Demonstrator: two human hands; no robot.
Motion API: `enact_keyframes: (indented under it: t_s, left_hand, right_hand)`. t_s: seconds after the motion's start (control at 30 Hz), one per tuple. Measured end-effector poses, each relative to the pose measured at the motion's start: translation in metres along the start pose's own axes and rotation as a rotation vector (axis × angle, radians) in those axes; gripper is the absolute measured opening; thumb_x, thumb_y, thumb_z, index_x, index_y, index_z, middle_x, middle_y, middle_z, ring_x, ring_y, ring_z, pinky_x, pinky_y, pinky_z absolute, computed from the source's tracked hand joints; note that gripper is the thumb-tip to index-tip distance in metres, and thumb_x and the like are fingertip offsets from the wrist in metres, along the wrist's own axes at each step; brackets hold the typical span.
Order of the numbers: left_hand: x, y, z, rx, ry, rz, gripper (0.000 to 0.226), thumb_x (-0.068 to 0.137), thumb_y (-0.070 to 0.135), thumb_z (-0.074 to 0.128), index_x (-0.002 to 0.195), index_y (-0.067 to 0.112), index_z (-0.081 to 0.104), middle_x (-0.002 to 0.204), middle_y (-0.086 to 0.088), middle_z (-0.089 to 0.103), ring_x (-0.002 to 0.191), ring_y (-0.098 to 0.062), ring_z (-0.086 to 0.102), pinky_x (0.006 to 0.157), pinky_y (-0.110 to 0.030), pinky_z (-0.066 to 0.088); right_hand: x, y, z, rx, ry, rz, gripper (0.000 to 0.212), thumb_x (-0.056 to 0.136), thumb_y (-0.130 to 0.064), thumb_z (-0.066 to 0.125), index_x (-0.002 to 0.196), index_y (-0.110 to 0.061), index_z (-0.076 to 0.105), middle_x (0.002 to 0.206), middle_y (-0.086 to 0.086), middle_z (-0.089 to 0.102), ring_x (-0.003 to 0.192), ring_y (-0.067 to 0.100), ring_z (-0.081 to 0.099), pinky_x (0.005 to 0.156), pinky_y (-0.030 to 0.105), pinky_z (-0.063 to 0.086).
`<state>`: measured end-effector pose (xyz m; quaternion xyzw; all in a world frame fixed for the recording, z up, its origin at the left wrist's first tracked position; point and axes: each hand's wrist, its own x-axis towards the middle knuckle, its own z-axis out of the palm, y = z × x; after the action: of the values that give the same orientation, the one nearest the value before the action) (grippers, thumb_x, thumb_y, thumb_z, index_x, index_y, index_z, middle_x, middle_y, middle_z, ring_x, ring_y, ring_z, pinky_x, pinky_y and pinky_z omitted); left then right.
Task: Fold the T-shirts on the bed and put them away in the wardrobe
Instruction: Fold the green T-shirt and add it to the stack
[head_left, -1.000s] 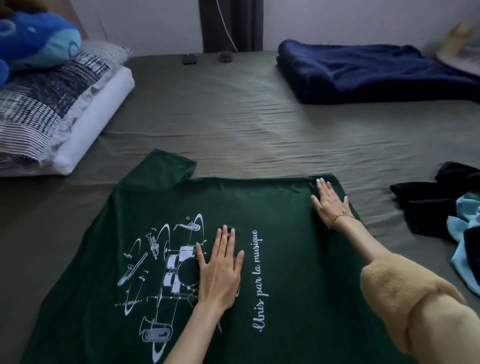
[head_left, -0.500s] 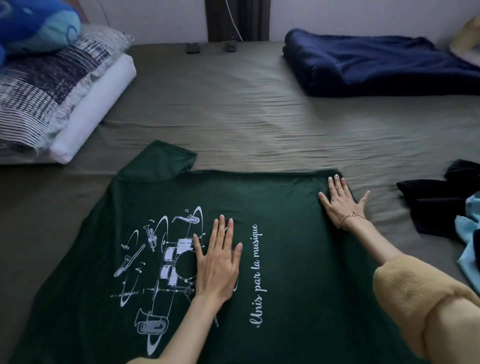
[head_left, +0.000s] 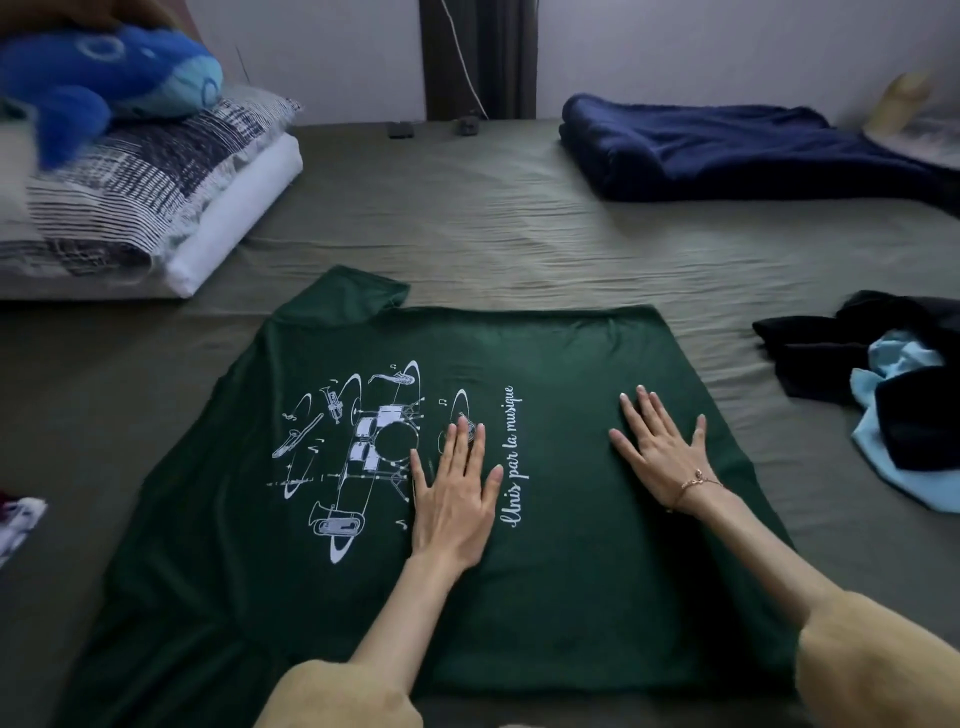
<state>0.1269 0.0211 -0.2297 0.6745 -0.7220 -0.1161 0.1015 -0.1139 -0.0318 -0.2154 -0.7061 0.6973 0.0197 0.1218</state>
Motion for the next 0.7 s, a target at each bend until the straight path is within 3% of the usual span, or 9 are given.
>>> enact_keyframes:
  t_s: [0.23,0.3,0.37,0.47,0.53,0.6,0.63,0.7]
  left_hand:
    - [-0.047,-0.008,0.0,0.039,-0.023,0.069,0.102,0.046,0.072,-0.047,0.138,0.032,-0.025,0.146,0.011,-0.032,0.132,-0.005,-0.034,0.109,-0.042,-0.021]
    - [-0.06,-0.011,-0.001,0.051,-0.046,0.055,0.088,0.062,0.073,-0.036,0.139,0.032,-0.025,0.148,0.011,-0.032,0.133,-0.004,-0.033,0.11,-0.045,-0.02]
    - [-0.079,-0.014,-0.008,0.074,-0.084,0.023,0.062,0.092,0.061,-0.005,0.144,0.03,-0.021,0.15,0.01,-0.031,0.132,-0.003,-0.033,0.112,-0.047,-0.018]
    - [-0.105,-0.02,-0.013,0.051,-0.113,0.009,0.059,0.1,0.049,0.014,0.148,0.03,-0.016,0.153,0.009,-0.028,0.132,-0.001,-0.032,0.113,-0.046,-0.017]
    - [-0.123,-0.023,-0.017,0.064,-0.116,0.04,0.068,0.089,0.066,-0.001,0.145,0.032,-0.018,0.153,0.009,-0.028,0.132,-0.001,-0.032,0.112,-0.045,-0.018]
    - [-0.139,-0.026,-0.016,0.054,-0.111,0.073,0.094,0.059,0.082,-0.027,0.142,0.036,-0.021,0.152,0.01,-0.03,0.134,-0.002,-0.032,0.111,-0.043,-0.02]
    - [-0.146,-0.027,-0.016,0.044,-0.124,0.078,0.103,0.05,0.084,-0.031,0.141,0.037,-0.022,0.151,0.011,-0.031,0.135,-0.002,-0.032,0.11,-0.042,-0.021]
    - [-0.157,-0.03,-0.019,0.04,-0.145,0.093,0.107,0.048,0.088,-0.025,0.143,0.037,-0.021,0.151,0.011,-0.031,0.137,-0.004,-0.029,0.109,-0.042,-0.022]
  right_hand:
    - [-0.058,0.005,0.011,-0.014,-0.033,-0.109,0.061,0.1,-0.049,0.02,0.148,-0.03,-0.012,0.155,-0.008,-0.022,0.141,0.003,-0.019,0.11,0.055,-0.014]
    - [-0.073,0.007,0.016,-0.018,-0.056,-0.133,0.061,0.1,-0.049,0.02,0.148,-0.031,-0.012,0.155,-0.008,-0.022,0.141,0.003,-0.02,0.11,0.055,-0.014]
    - [-0.094,0.008,0.017,-0.028,-0.075,-0.154,0.061,0.1,-0.049,0.019,0.148,-0.031,-0.013,0.155,-0.008,-0.022,0.141,0.004,-0.021,0.111,0.054,-0.014]
    - [-0.118,0.009,0.02,-0.026,-0.102,-0.184,0.064,0.096,-0.055,0.017,0.147,-0.031,-0.013,0.154,-0.009,-0.022,0.14,0.003,-0.021,0.111,0.052,-0.013]
    - [-0.138,0.014,0.021,-0.034,-0.102,-0.192,0.071,0.089,-0.065,0.01,0.146,-0.032,-0.015,0.152,-0.011,-0.025,0.137,0.0,-0.024,0.112,0.052,-0.012]
    - [-0.155,0.018,0.023,-0.039,-0.103,-0.204,0.082,0.077,-0.079,-0.004,0.143,-0.033,-0.02,0.149,-0.012,-0.029,0.133,0.0,-0.027,0.112,0.052,-0.013]
    - [-0.163,0.021,0.025,-0.024,-0.096,-0.213,0.095,0.06,-0.088,-0.017,0.139,-0.035,-0.022,0.146,-0.013,-0.031,0.132,0.0,-0.029,0.111,0.051,-0.014]
    - [-0.174,0.026,0.026,-0.004,-0.085,-0.222,0.113,0.035,-0.09,-0.031,0.134,-0.038,-0.024,0.14,-0.016,-0.033,0.131,0.0,-0.03,0.111,0.049,-0.016]
